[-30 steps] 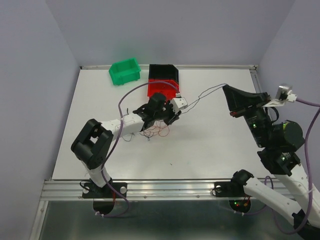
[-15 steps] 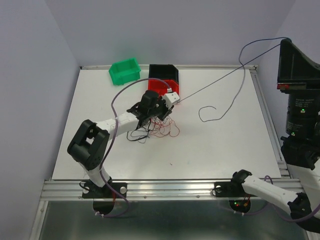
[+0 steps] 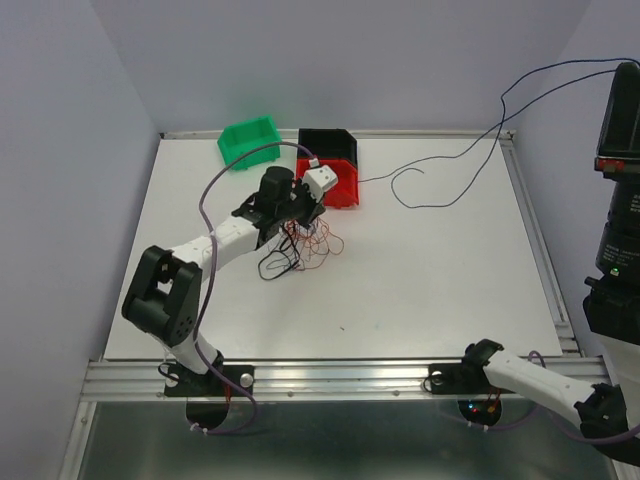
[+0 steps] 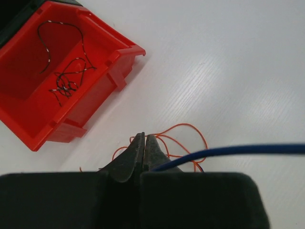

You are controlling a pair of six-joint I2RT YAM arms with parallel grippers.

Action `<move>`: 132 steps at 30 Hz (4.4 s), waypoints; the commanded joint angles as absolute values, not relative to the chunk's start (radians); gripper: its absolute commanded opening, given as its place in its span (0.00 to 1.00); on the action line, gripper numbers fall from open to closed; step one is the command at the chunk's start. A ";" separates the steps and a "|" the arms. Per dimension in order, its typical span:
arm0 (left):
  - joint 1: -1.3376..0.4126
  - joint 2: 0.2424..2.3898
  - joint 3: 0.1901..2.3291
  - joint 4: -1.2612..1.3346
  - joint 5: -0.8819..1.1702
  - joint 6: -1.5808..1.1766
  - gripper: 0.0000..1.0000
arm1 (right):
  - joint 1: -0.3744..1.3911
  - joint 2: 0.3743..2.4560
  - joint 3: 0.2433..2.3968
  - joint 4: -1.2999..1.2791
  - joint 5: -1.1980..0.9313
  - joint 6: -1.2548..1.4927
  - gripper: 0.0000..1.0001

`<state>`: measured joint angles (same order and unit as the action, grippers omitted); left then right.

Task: Untangle the cables

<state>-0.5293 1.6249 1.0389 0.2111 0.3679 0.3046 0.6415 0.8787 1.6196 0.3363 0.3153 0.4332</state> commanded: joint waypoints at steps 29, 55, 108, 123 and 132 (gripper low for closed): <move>-0.650 1.417 1.121 -0.140 0.575 0.413 0.00 | 0.637 0.834 0.505 0.394 -0.213 0.147 0.90; -0.696 1.408 1.135 -0.224 0.661 0.479 0.00 | 0.637 1.049 0.495 0.681 -0.356 0.078 0.01; -0.623 1.560 1.134 -0.074 0.285 0.414 0.57 | 0.637 0.629 1.025 0.126 0.643 0.257 0.00; -0.624 1.460 1.086 -0.034 0.256 0.411 0.67 | 0.550 1.047 0.884 -0.037 0.732 0.370 0.01; -0.624 1.479 1.094 -0.040 0.262 0.407 0.67 | 0.198 1.288 0.836 -0.044 0.520 0.472 0.00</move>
